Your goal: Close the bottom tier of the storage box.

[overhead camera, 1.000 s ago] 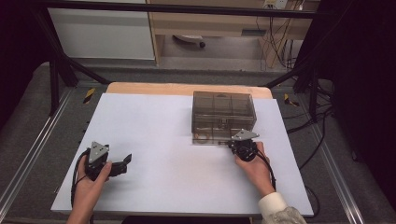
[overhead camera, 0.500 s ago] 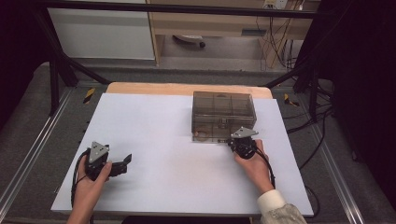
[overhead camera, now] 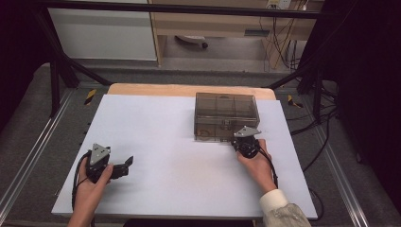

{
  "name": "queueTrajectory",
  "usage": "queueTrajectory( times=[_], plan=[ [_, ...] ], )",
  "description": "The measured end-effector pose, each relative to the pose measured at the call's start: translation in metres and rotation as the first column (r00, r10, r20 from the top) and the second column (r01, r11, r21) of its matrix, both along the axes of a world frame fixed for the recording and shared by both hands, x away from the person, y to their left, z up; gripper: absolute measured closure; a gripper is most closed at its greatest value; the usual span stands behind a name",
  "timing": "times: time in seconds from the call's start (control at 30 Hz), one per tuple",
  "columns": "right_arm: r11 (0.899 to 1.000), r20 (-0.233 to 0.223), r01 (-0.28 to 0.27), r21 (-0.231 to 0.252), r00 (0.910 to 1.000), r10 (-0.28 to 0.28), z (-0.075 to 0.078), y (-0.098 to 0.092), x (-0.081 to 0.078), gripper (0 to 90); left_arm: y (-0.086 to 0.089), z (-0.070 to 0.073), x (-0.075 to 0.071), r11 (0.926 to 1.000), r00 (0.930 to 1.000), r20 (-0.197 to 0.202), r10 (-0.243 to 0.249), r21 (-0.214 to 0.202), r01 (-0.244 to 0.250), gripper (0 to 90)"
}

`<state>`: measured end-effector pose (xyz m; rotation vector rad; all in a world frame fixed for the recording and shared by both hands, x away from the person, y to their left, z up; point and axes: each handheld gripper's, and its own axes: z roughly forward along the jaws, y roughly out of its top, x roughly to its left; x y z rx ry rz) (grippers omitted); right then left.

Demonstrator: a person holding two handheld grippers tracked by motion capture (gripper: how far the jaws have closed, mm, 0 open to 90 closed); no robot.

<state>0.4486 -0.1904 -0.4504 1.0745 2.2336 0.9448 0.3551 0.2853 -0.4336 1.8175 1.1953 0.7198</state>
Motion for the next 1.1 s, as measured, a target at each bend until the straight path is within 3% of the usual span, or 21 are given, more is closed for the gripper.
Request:
queueTrajectory(
  times=[1.1],
  plan=[
    [1.0, 0.015, 0.002, -0.021, 0.9999, -0.001, 0.0013, -0.0014, 0.0046, 90.0, -0.0019, 0.0004, -0.0012, 0.9998, 1.0, 0.003, -0.007, 0.016, 0.007, 4.8]
  ],
)
